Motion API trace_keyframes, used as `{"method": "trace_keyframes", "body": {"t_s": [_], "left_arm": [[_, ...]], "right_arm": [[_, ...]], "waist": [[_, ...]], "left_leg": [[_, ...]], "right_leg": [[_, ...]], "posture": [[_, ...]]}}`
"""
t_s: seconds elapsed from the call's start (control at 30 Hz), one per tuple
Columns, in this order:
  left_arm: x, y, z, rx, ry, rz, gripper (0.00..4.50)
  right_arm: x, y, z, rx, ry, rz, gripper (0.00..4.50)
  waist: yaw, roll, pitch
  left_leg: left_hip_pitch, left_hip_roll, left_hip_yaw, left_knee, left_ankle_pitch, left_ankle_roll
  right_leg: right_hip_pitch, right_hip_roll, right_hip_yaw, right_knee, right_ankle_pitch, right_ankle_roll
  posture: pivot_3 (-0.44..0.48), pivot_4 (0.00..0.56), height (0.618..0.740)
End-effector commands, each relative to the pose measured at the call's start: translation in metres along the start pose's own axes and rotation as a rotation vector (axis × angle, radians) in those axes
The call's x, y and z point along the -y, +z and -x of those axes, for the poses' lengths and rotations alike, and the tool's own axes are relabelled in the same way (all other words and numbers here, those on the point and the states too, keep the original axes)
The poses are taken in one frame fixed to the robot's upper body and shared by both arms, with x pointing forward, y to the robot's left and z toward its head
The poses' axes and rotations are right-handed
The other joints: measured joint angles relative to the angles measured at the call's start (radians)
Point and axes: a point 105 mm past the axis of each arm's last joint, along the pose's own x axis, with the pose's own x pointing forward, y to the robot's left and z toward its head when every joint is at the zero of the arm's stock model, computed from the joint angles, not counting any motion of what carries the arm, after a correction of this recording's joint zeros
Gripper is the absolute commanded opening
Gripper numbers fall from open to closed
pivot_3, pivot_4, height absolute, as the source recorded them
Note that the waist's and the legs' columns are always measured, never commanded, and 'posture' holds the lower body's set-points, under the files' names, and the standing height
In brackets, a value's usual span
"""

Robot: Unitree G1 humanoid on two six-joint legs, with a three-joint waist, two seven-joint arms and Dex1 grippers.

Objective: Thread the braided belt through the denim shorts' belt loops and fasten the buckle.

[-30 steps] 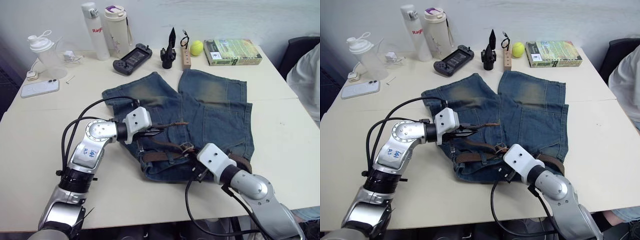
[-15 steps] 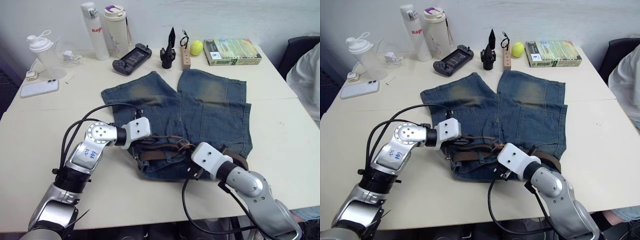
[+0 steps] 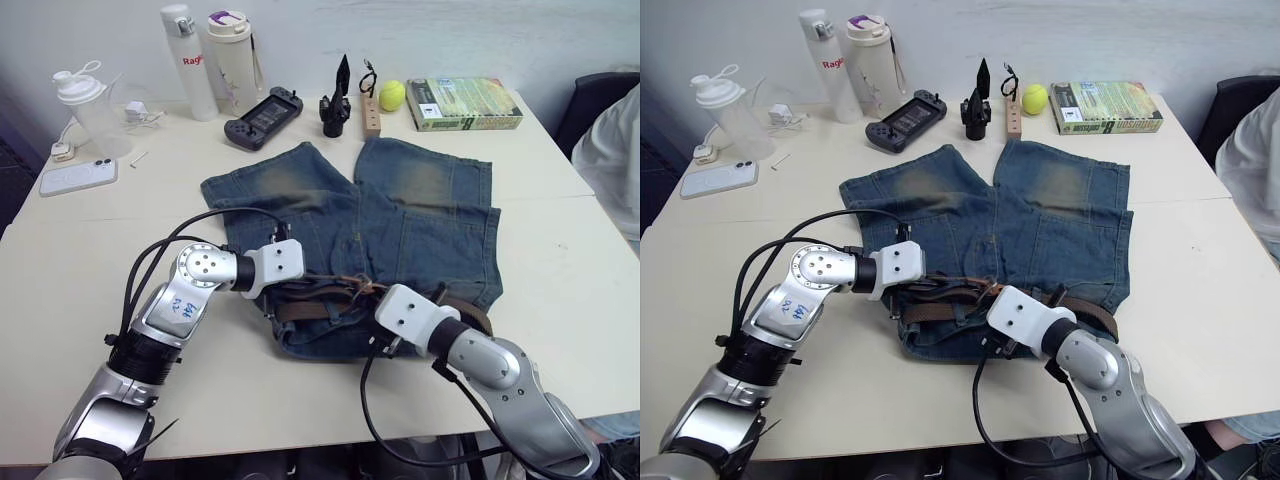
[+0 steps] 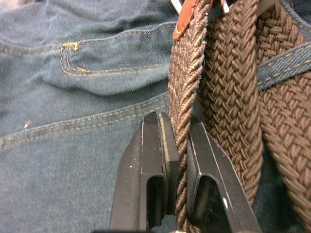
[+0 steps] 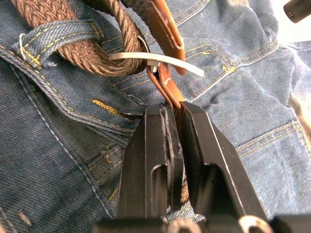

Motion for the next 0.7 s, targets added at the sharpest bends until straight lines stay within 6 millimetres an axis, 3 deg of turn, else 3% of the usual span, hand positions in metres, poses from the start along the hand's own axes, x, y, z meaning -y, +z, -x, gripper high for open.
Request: {"method": "trace_keyframes", "body": {"t_s": [0.03, 0.27, 0.47, 0.57, 0.7], "left_arm": [[-0.003, 0.007, -0.005, -0.007, -0.018, -0.094, 0.0], [-0.002, 0.02, -0.028, 0.031, -0.028, -0.126, 0.0], [0.009, 0.052, -0.053, 0.146, -0.105, -0.164, 0.0], [0.021, 0.058, -0.05, 0.176, -0.18, -0.19, 0.0], [0.028, 0.05, -0.038, 0.156, -0.235, -0.217, 0.0]], "right_arm": [[-0.001, 0.014, 0.001, 0.063, 0.004, 0.045, 0.09], [-0.004, 0.014, 0.001, 0.061, 0.013, 0.037, 0.09], [-0.009, 0.009, 0.002, 0.046, 0.036, 0.014, 0.09], [-0.01, 0.007, 0.003, 0.036, 0.035, 0.004, 0.09], [-0.009, 0.006, 0.004, 0.031, 0.027, -0.008, 0.09]], "waist": [[0.001, 0.0, 0.0], [0.002, 0.0, 0.0], [0.007, 0.0, 0.0], [0.005, 0.0, 0.0], [0.004, 0.0, 0.0]], "left_leg": [[0.0, 0.0, 0.0, 0.0, 0.0, 0.0], [0.0, 0.0, 0.0, 0.001, 0.0, 0.0], [0.0, -0.001, 0.0, 0.002, 0.001, 0.001], [0.0, -0.001, 0.0, 0.002, 0.001, 0.002], [0.0, 0.0, 0.0, 0.002, 0.001, 0.001]], "right_leg": [[0.0, 0.0, 0.0, 0.0, 0.0, 0.0], [0.0, 0.0, 0.0, 0.0, 0.0, 0.0], [0.001, 0.0, 0.0, 0.001, 0.0, 0.0], [0.001, 0.0, 0.0, 0.001, 0.0, 0.0], [0.0, 0.0, 0.0, 0.001, 0.0, 0.0]], "posture": [[0.0, 0.15, 0.74], [0.0, 0.15, 0.74], [0.0, 0.15, 0.74], [0.0, 0.15, 0.74], [0.0, 0.15, 0.74]]}}
